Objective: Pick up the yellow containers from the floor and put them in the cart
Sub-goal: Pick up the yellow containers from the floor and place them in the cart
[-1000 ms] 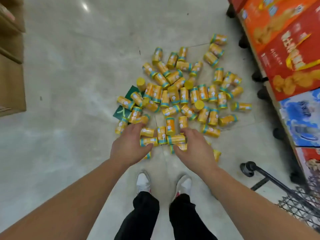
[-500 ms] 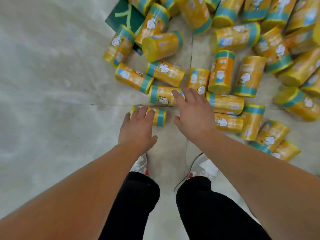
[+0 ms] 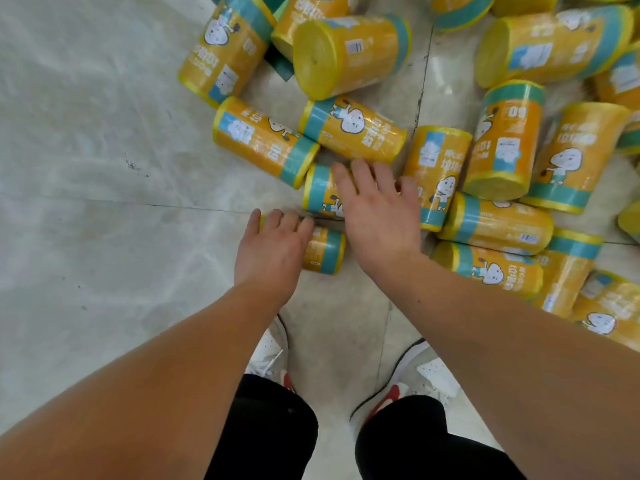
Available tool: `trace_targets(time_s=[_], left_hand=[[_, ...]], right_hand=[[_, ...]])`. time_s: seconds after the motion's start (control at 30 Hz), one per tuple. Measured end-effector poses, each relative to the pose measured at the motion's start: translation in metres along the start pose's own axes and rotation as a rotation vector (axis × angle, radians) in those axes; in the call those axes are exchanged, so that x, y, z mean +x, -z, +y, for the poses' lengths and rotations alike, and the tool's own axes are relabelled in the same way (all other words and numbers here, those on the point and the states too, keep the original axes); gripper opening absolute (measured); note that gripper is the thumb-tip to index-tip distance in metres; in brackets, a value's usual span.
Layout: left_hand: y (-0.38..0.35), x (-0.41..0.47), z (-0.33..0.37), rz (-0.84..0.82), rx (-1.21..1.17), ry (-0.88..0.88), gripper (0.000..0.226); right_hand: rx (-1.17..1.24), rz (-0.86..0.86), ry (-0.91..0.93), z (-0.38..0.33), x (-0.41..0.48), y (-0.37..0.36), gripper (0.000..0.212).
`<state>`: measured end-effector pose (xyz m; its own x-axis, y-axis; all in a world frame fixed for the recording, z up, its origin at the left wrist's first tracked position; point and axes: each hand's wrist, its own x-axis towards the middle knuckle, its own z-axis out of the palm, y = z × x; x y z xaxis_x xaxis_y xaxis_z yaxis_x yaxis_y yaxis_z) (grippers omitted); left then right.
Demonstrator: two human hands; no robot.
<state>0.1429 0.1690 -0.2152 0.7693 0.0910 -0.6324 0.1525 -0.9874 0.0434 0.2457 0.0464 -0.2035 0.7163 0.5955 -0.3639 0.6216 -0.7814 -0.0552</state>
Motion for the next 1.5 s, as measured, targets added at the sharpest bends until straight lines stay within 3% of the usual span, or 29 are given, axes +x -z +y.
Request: trace_targets(time_s=[0.17, 0.27, 0.37, 0.57, 0.63, 0.8, 1.0, 1.17, 1.23, 1.33, 1.5], left_hand=[[0.008, -0.011, -0.01, 0.051, -0.056, 0.0, 0.058], [0.041, -0.031, -0.013, 0.032, -0.127, 0.056, 0.061], [0.1, -0.063, -0.009, 0.045, -0.252, 0.169, 0.062], [0.267, -0.139, 0.01, 0.128, -0.609, 0.324, 0.059], [0.332, -0.165, 0.02, 0.194, -0.704, 0.304, 0.057], [0.484, -0.229, 0.065, 0.282, -0.896, 0.155, 0.056], [0.607, -0.31, 0.157, 0.222, -1.202, -0.141, 0.06], [0.642, -0.384, 0.257, 0.135, -1.254, -0.336, 0.074], [0.642, -0.412, 0.3, 0.093, -1.23, -0.394, 0.07], [0.627, -0.46, 0.372, 0.039, -1.165, -0.472, 0.056], [0.568, -0.531, 0.488, -0.086, -1.066, -0.513, 0.072]], right_hand=[[-0.005, -0.026, -0.062, 0.001, -0.004, -0.002, 0.072], [0.112, -0.003, -0.17, 0.001, -0.015, 0.032, 0.07], [0.293, -0.036, -0.263, 0.007, -0.032, 0.097, 0.073], [0.694, 0.148, -0.538, 0.025, -0.086, 0.274, 0.077], [0.845, 0.233, -0.651, 0.034, -0.106, 0.339, 0.079], [1.117, 0.474, -0.808, 0.062, -0.173, 0.482, 0.059], [1.243, 0.731, -0.936, 0.106, -0.293, 0.609, 0.052], [1.267, 0.857, -1.022, 0.151, -0.414, 0.656, 0.052], [1.263, 0.89, -1.044, 0.169, -0.468, 0.659, 0.048], [1.255, 0.923, -1.084, 0.194, -0.556, 0.649, 0.05], [1.161, 0.91, -1.214, 0.229, -0.69, 0.597, 0.06]])
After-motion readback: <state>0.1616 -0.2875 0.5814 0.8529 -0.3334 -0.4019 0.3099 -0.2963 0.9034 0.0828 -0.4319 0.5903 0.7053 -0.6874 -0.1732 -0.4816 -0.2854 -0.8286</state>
